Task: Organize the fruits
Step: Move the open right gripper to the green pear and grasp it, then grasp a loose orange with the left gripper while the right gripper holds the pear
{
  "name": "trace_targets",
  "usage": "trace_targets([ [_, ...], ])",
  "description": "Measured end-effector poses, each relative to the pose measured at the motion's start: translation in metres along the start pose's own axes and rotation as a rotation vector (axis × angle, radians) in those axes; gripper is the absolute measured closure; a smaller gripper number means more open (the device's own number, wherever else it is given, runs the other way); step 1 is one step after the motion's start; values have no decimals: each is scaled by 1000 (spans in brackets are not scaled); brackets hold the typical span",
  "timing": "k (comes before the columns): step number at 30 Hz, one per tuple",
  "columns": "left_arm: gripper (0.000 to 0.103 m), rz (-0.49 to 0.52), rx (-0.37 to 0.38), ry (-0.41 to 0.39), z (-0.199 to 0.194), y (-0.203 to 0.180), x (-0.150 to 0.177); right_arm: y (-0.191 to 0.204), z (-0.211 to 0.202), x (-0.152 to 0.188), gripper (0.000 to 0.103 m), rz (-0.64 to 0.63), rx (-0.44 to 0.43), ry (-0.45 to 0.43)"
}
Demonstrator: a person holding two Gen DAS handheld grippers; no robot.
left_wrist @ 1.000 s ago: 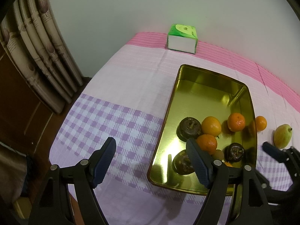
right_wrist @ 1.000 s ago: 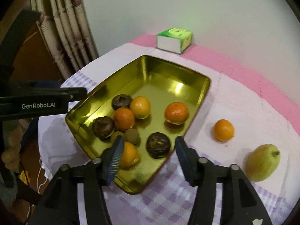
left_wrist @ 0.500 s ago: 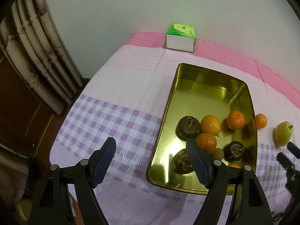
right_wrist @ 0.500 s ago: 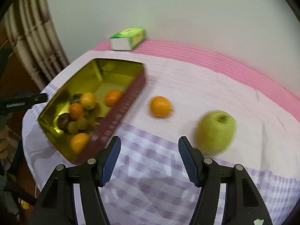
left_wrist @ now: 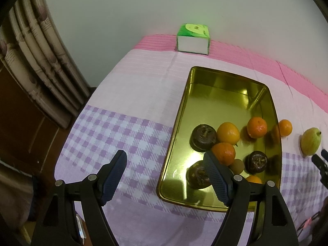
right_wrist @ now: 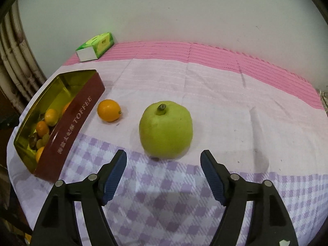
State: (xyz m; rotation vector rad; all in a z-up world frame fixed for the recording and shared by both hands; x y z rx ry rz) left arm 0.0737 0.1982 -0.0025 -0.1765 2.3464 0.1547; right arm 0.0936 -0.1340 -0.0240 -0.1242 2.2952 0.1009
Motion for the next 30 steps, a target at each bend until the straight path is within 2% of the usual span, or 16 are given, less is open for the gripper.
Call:
trace_targets([
  [8,26,81,67,-8,-1,-18,3,2,25,-2,30,-38,18,3],
  [16,26,116,84,20,7,-27,6,4,46,-3,30,-56,18,11],
  [22,26,141,89,23,7,-38,10,5,54,0,40,-61,25,16],
  [30,26,201,116,23,0,-69,16,2,53,2,40,-56,3,0],
])
Point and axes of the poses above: each gripper's, at about its wrist camera, not at the fingertips, and z roughly the way its jaws point, y to its left, x to its underside, the point moved 1 cm from there along z, roughly the way its jaws point, and after that the axes turned 14 degrees about -y, right-handed, at the moved point
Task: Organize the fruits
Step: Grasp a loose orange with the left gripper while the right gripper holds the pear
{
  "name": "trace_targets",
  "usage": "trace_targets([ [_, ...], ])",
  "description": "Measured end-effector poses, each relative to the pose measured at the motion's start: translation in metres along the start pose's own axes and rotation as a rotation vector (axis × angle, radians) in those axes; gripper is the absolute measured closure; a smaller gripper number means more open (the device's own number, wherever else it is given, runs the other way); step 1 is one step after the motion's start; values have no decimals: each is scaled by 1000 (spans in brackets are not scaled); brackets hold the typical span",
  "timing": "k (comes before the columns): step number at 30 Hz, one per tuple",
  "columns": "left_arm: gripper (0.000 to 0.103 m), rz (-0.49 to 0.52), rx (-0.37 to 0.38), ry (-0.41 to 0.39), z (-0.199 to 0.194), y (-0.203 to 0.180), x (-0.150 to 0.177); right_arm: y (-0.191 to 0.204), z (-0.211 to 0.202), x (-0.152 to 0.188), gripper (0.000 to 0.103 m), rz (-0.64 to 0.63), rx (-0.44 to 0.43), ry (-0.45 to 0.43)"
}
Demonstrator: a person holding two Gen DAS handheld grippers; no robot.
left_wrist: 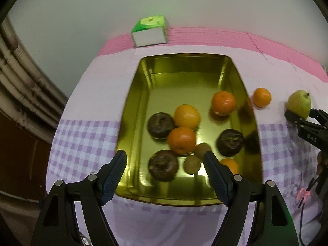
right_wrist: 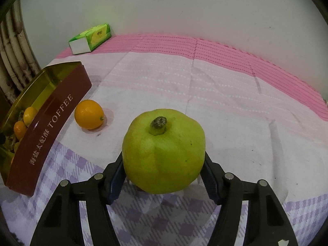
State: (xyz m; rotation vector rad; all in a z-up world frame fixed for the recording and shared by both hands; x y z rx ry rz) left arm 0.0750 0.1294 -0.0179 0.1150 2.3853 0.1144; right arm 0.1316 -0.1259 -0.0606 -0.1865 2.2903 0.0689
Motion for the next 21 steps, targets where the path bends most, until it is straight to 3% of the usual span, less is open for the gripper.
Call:
trace_targets([
  [7,26,2,83,-2,-1,-37,-11,-15,-2,-1,41,19,5,2],
  [21,26,38,198,-1,22,-117,-52,-85,-17,14,41,70,129,-5],
])
Point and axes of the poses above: each gripper's, at about its wrist camera, not at the fingertips, and z roughly the way its jaws point, y to its left, x to its underside, the point moved 1 cm from there along z, roughly the way its jaws point, and after that the axes turned 14 degrees about -y, right-handed, at the moved point
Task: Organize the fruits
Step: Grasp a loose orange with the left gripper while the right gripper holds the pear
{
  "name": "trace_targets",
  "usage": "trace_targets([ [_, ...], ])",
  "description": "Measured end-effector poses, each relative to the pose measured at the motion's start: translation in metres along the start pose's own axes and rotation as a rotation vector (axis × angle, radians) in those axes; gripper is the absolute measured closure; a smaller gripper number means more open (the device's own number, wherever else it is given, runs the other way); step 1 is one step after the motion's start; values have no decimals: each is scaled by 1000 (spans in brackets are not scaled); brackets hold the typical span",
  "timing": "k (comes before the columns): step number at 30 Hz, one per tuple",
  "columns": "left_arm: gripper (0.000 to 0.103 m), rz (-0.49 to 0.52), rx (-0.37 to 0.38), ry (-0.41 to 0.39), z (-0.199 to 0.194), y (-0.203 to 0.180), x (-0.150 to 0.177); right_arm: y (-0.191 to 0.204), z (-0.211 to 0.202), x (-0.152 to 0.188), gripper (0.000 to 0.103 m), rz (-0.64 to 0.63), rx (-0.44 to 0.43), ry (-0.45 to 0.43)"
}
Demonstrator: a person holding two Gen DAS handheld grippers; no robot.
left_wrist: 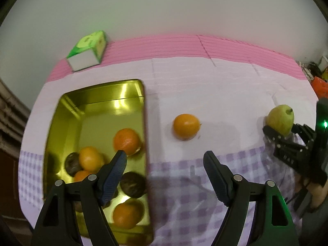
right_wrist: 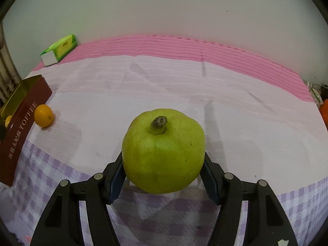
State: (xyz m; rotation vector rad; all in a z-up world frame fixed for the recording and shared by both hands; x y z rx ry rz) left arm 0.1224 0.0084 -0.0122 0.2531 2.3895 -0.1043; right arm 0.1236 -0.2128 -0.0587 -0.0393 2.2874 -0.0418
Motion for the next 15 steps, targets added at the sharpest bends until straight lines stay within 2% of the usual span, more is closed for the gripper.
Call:
trace_targets([
  [8,26,10,-24,31,26,-8,-5,3,0,5,40,-4,10,-41],
  [15,26,10,-45,36,37,-6,-6,-3,-1,7,40,16,-3,-39],
])
Point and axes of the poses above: each gripper's, at about its wrist camera, not at the fingertips, and z roughly the way its jaws point, y to its left, x to its underside, the point moved 1 cm from there along z, roughly the way its jaws point, and after that the axes turned 14 degrees about -y, right-handed, at the moved point
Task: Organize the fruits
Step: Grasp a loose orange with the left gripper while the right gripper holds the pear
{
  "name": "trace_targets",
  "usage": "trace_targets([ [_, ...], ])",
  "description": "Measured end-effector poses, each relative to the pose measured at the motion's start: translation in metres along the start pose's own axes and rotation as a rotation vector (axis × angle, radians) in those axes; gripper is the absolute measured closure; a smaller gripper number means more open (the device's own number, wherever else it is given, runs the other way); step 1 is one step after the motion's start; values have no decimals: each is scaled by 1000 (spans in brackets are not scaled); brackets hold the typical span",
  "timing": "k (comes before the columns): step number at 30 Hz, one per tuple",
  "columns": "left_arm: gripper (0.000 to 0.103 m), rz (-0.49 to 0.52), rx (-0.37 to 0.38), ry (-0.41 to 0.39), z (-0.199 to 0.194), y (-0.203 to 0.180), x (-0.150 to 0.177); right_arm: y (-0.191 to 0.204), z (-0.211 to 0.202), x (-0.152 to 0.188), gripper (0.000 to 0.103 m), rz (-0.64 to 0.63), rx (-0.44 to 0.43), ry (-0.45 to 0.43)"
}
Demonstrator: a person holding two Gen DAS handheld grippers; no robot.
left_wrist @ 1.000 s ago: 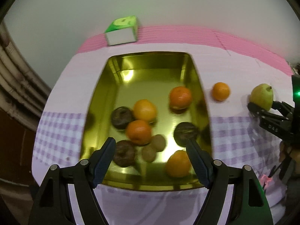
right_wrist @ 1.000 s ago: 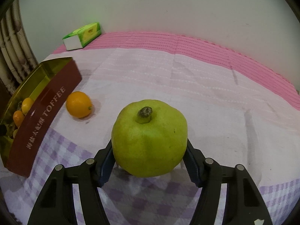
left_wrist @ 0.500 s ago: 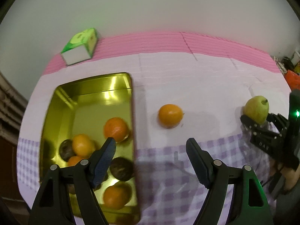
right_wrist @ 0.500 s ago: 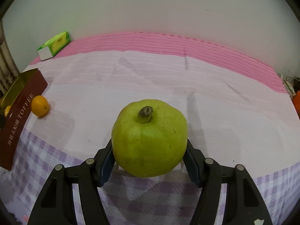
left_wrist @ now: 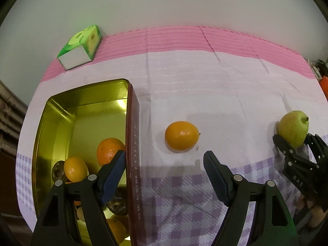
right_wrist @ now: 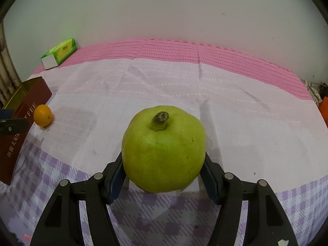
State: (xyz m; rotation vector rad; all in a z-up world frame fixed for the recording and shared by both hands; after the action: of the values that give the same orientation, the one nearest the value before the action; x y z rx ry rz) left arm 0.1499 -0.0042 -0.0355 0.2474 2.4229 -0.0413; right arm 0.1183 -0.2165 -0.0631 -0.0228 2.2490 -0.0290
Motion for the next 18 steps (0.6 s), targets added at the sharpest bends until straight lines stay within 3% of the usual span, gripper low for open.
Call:
trace_targets([
  [5,27,25,-18,-60,-13,-4,-5,-4,-3,2,40,4,-4,-1],
  [9,27,56,19,-103,-23,-15,-11,-5,-3,2,39,5,-6,0],
  [14,33,93,37,-62,-9,-26,-10,-5,-3,2,39,6,-7,-1],
  [18,39,67,51,-4,10,-26,-8,-6,-3,2,39,6,-7,-1],
])
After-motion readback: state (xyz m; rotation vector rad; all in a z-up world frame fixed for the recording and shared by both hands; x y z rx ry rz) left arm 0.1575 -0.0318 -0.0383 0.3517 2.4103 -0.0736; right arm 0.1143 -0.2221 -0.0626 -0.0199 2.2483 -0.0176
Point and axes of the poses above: each gripper's, at about its wrist camera, not at the fingertips, and z roughly the way its jaws point, y to its left, x to its underside, the point moved 1 cm from there along z, roughly the way its jaws point, and after that the axes turned 14 degrees about -y, right-handed, at the moved point
